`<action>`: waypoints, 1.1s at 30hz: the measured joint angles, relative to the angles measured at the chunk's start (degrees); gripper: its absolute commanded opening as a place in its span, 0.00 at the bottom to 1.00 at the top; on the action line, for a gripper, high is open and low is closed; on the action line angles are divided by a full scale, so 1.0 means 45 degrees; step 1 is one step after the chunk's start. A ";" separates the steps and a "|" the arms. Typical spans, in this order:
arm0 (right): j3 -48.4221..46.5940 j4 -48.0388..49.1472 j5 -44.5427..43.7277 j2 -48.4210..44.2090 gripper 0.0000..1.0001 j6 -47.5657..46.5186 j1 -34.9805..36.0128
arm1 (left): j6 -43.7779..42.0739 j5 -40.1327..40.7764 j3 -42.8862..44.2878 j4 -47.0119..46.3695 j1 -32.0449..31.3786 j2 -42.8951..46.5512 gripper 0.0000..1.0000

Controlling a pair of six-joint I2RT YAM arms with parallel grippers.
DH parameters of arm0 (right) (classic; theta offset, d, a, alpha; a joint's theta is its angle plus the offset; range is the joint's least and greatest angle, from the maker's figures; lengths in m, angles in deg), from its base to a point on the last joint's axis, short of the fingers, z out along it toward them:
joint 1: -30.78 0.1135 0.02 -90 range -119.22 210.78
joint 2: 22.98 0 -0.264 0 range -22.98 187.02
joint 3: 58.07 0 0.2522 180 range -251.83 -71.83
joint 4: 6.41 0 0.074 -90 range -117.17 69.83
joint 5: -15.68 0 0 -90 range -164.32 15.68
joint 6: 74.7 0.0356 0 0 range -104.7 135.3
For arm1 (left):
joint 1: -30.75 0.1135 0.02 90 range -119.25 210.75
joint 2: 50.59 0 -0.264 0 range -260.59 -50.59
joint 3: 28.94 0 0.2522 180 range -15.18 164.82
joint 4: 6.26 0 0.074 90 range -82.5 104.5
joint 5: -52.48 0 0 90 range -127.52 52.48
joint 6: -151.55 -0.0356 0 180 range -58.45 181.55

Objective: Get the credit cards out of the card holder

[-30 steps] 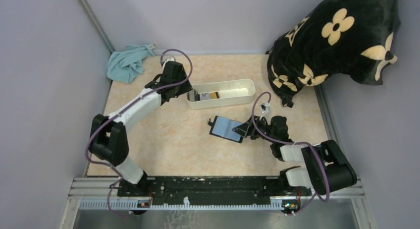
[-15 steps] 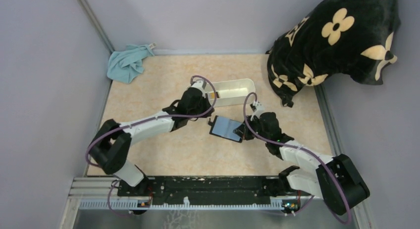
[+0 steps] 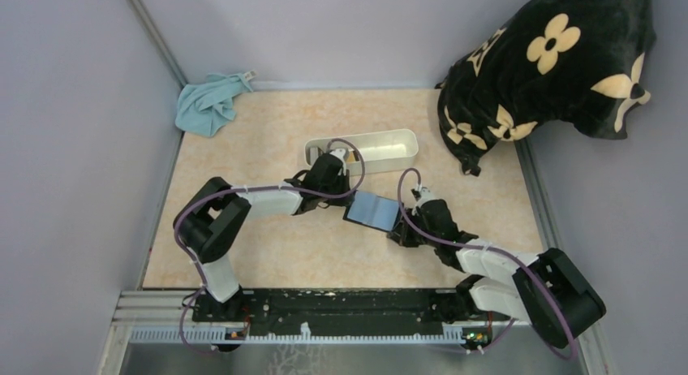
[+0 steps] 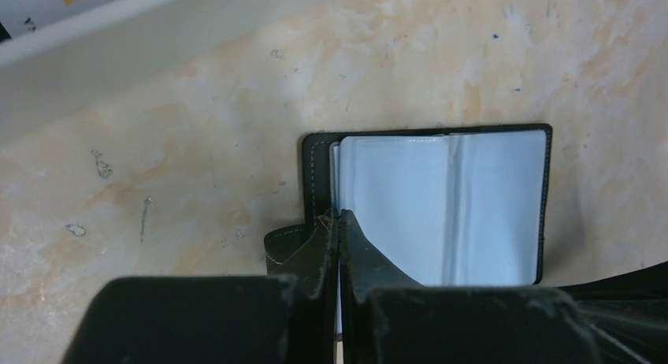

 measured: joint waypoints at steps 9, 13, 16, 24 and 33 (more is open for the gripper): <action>-0.0311 0.0617 0.0855 0.0952 0.00 0.0141 -0.1418 | 0.0024 0.0000 -0.0554 -0.0602 0.0005 -0.0087 0.00; -0.0457 0.0481 0.1307 0.0767 0.00 0.0083 -0.1428 | 0.0053 -0.0063 -0.0612 -0.0738 0.0005 -0.0092 0.00; -0.0607 0.0223 0.1321 0.0039 0.13 0.0073 -0.1428 | 0.0063 -0.0126 -0.0612 -0.0763 0.0005 -0.0097 0.00; -0.1632 -0.0272 0.0738 0.0112 0.52 0.0092 -0.2147 | 0.0160 -0.0714 -0.0612 -0.1239 0.0029 -0.0330 0.00; -0.1778 -0.0495 0.0452 0.1438 0.52 -0.0005 -0.2351 | 0.0306 -0.0923 -0.0641 -0.1413 0.0058 -0.0393 0.00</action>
